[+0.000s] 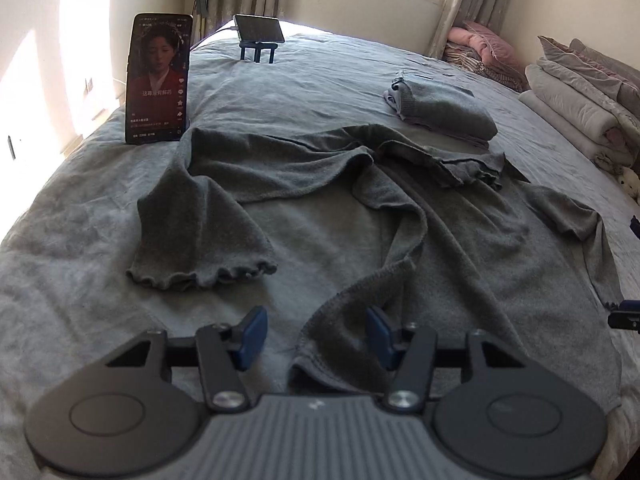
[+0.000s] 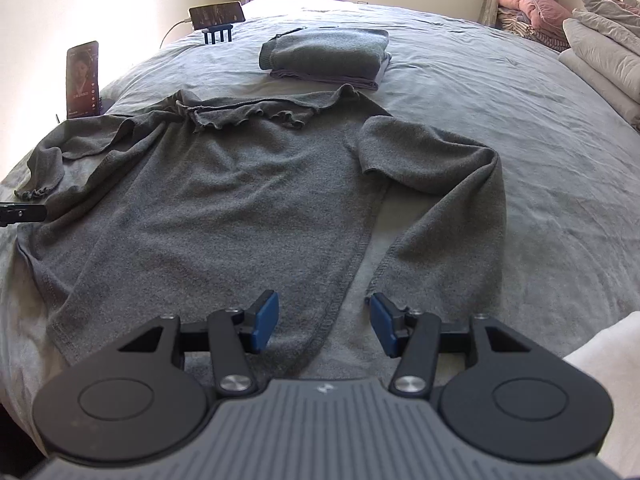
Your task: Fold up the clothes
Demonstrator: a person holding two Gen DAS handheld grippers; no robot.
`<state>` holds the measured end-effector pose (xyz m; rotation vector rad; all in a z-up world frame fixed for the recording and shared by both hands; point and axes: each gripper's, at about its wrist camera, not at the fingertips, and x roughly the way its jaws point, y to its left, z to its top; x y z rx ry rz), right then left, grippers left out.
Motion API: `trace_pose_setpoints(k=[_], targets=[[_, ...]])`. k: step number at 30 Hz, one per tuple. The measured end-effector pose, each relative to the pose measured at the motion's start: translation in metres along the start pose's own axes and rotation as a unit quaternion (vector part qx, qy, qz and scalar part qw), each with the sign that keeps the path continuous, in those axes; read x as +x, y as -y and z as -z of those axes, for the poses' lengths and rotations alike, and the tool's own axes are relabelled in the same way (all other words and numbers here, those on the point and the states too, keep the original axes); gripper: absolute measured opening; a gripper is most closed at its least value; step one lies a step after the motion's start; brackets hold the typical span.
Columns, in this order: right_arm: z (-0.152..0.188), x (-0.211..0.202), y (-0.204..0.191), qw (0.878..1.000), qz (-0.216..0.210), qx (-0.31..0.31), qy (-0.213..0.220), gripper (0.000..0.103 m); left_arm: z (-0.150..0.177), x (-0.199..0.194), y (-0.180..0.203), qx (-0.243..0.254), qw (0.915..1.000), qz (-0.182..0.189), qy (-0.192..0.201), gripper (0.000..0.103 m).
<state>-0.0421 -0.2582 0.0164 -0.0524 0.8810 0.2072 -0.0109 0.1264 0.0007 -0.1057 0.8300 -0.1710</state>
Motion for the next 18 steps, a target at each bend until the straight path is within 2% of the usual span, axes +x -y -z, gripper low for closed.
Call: trace_pose_setpoints(k=[5,7,9,10,18], targets=[[0.017,-0.006,-0.002,1.0,-0.001,-0.004,-0.015,0.055,0.007,0.0,-0.003,-0.007,0.9999,0.014,0.003,0.042],[0.022,-0.007,0.001,1.0,-0.003,0.0,-0.02,0.054,0.008,-0.001,-0.003,-0.011,0.9997,0.024,0.0,0.032],[0.027,-0.008,0.004,1.0,-0.007,0.007,-0.025,0.055,0.009,-0.001,-0.004,-0.012,0.9996,0.025,-0.003,0.011],[0.029,-0.008,0.006,1.0,-0.011,0.012,-0.026,0.055,0.01,-0.001,-0.004,-0.014,0.9996,0.026,-0.004,0.008],[0.033,-0.009,0.001,0.999,-0.016,0.009,-0.029,0.055,0.019,-0.014,-0.016,-0.066,0.9974,0.011,0.025,0.005]])
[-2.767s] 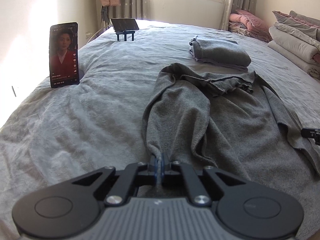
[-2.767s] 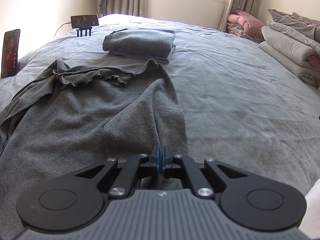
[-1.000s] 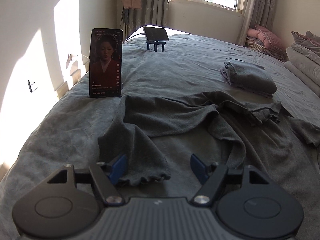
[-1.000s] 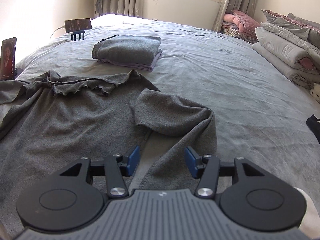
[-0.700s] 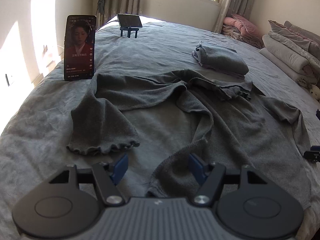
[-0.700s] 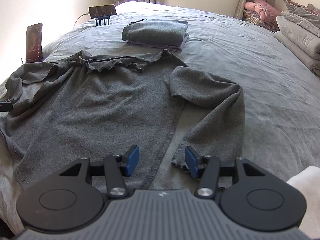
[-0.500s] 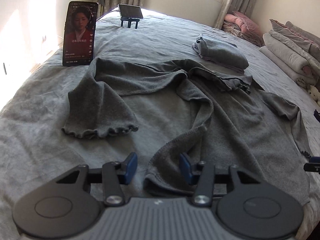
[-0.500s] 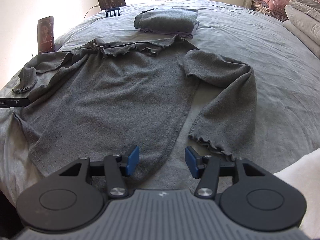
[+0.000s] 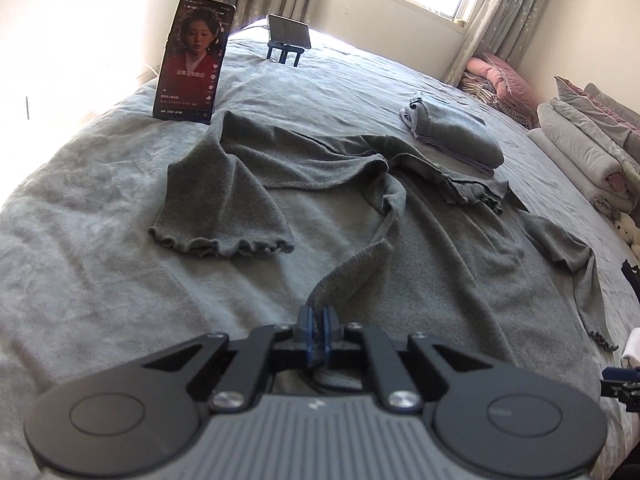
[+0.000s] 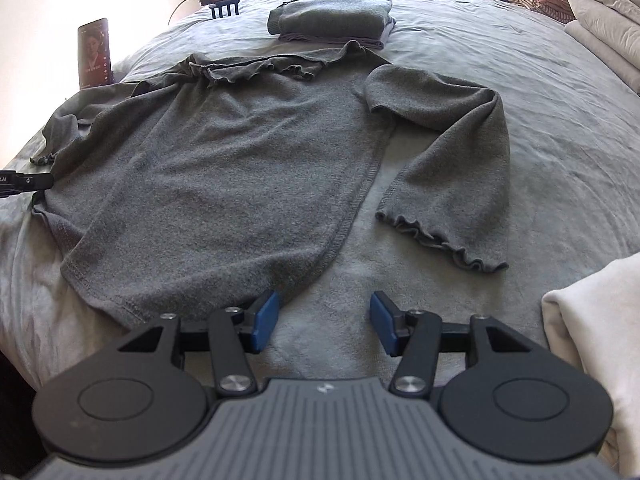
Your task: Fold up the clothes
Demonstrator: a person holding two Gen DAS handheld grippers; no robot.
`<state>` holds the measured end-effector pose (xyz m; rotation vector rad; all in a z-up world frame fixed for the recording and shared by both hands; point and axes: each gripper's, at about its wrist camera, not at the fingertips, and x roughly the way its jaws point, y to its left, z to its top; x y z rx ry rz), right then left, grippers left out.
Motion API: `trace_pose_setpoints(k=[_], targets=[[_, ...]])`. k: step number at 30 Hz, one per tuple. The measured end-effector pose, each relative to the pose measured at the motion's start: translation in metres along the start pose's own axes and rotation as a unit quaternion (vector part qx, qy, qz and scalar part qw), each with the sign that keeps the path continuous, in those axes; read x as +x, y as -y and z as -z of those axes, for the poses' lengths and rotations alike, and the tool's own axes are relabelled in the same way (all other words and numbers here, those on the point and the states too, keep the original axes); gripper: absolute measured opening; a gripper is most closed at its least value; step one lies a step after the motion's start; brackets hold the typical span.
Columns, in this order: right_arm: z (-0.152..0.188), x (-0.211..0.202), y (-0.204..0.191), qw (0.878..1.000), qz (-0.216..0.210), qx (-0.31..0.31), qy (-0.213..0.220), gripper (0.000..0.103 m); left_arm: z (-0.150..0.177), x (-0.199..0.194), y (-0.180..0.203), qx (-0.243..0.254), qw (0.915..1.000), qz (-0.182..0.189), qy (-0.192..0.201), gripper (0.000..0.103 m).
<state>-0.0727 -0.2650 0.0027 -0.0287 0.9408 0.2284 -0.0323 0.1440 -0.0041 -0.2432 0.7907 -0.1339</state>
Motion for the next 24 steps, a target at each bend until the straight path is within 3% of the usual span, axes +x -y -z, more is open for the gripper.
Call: trace_pose_setpoints(k=[12,17,24], targets=[[-0.005,0.006,-0.013,1.0,-0.023,0.012,0.004,0.055,0.014,0.003,-0.003,-0.021,0.9994,-0.009,0.027,0.006],[-0.024,0.015,-0.025,1.0,-0.026,0.005,0.009,0.055,0.02,0.003,-0.006,-0.034,0.9987,-0.006,0.038,0.006],[-0.059,0.035,-0.038,0.999,-0.032,0.001,0.01,0.055,0.023,0.002,0.0,-0.012,0.9986,-0.016,0.048,0.006]])
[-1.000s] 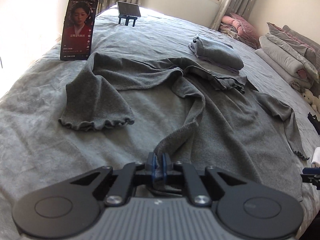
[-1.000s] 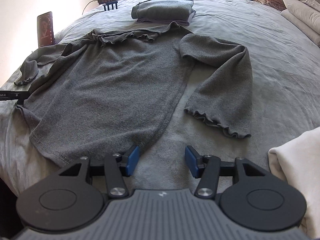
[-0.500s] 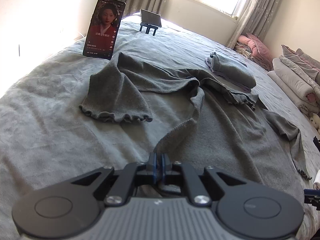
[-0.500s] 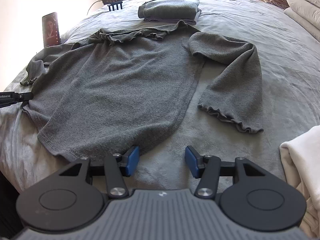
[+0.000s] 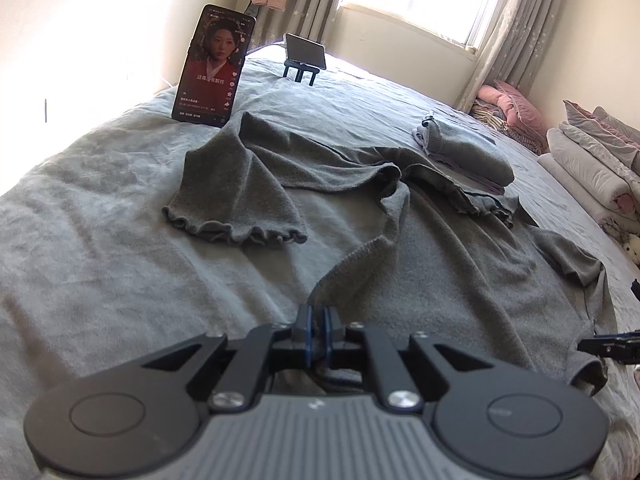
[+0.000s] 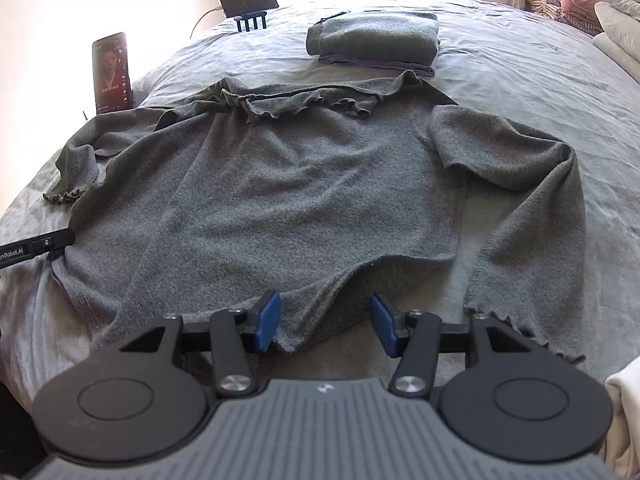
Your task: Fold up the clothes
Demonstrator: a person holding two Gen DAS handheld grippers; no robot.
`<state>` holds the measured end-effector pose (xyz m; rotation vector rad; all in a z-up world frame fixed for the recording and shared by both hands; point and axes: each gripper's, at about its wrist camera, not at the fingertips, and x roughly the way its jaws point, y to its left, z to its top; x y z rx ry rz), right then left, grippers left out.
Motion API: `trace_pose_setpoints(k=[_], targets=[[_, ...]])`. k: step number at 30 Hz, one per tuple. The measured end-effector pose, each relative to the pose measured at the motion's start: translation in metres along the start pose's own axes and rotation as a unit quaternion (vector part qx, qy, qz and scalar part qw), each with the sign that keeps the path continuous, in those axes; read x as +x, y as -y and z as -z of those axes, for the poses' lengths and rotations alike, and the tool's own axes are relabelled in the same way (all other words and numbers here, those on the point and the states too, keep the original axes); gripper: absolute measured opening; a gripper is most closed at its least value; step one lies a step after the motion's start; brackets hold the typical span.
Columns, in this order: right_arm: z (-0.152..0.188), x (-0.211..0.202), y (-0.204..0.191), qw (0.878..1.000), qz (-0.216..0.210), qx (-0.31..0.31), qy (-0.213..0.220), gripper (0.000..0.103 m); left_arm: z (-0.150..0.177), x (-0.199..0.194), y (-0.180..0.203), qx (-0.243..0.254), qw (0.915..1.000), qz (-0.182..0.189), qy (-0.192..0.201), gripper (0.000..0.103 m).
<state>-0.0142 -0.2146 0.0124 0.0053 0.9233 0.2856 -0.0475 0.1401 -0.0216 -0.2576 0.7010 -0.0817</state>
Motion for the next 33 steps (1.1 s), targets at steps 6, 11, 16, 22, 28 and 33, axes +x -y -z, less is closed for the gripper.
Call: trace_pose_setpoints(k=[6,11,16,22,28,33], targets=[[-0.007,-0.005,0.005,0.999,-0.012,0.031,0.004,0.055,0.0,0.0,-0.001,0.001,1.0,0.002,0.002,0.006],[0.004,-0.014,0.016,0.996,-0.035,0.082,-0.012,0.055,0.001,-0.001,0.002,0.011,0.9999,0.001,0.002,0.006],[0.017,-0.021,0.024,0.982,-0.103,0.155,-0.029,0.055,0.002,-0.001,0.002,0.012,0.9999,0.002,0.0,0.006],[0.018,-0.01,0.014,0.974,-0.131,0.177,-0.054,0.03,0.001,-0.002,0.003,0.007,0.9999,0.004,-0.006,0.006],[0.03,-0.02,0.016,0.981,-0.122,0.142,-0.059,0.012,-0.004,-0.011,-0.001,-0.026,0.9984,0.03,-0.041,0.005],[0.039,-0.056,0.041,0.989,-0.08,0.119,-0.038,0.011,-0.004,-0.025,0.002,-0.061,0.9918,0.076,-0.082,0.004]])
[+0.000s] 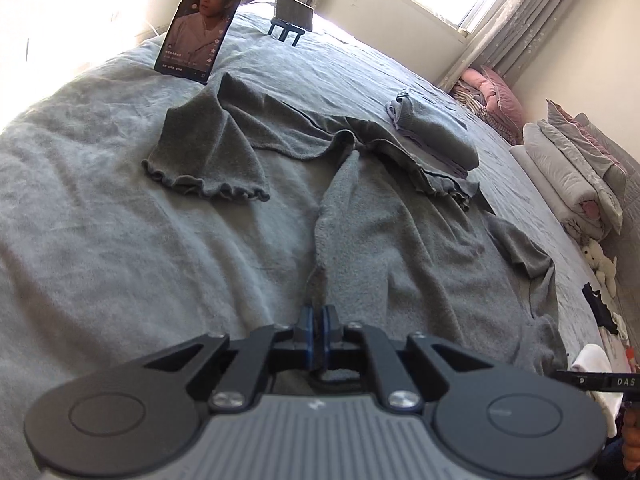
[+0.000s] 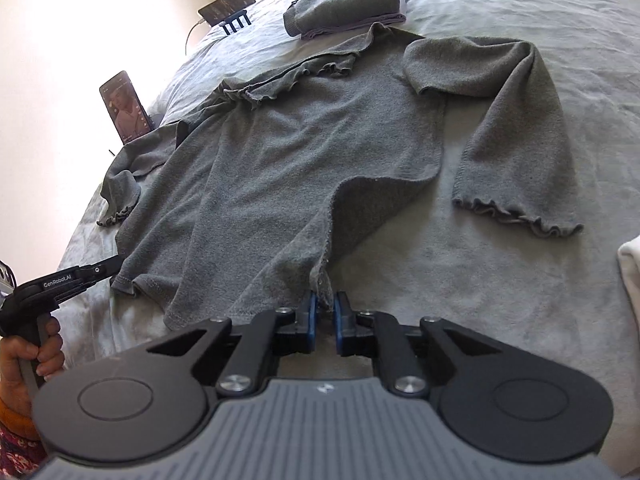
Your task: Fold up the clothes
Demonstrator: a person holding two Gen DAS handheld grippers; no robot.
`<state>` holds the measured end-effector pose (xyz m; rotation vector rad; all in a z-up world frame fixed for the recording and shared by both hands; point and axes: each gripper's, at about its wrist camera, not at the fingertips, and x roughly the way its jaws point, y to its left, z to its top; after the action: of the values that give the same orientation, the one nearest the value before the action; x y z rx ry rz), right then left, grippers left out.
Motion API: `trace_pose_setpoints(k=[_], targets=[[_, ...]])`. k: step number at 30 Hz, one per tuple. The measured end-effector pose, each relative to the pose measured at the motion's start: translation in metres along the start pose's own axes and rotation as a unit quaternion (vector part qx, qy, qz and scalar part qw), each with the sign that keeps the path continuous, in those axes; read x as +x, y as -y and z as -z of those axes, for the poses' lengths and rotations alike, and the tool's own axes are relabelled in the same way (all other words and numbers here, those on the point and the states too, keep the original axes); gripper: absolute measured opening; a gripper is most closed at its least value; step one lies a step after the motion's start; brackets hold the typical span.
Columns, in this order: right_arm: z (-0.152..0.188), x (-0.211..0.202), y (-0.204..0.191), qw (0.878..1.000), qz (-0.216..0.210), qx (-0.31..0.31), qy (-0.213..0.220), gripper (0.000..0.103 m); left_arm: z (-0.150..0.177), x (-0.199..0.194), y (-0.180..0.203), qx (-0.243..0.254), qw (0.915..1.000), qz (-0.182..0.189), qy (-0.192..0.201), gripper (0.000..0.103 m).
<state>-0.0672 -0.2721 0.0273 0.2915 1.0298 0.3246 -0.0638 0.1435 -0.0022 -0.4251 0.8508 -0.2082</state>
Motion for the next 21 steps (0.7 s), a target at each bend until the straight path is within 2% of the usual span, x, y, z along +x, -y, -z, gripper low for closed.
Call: trace_pose_setpoints(k=[9,13,17,21], targets=[[0.009,-0.064,0.026,0.999,0.03,-0.027,0.028,0.01,-0.001,-0.044,0.019,-0.003,0.9984,0.049,-0.026,0.004],[0.014,-0.086,0.033,0.998,0.044,-0.037,0.039,0.01,0.007,-0.056,0.026,0.011,0.9976,0.052,-0.045,0.004],[0.025,-0.092,0.04,0.997,0.056,-0.041,0.028,0.01,0.021,-0.06,0.028,0.023,0.995,0.06,-0.076,0.004],[0.038,-0.086,0.047,0.997,0.062,-0.041,0.004,0.01,0.037,-0.054,0.027,0.036,0.9931,0.047,-0.101,0.004]])
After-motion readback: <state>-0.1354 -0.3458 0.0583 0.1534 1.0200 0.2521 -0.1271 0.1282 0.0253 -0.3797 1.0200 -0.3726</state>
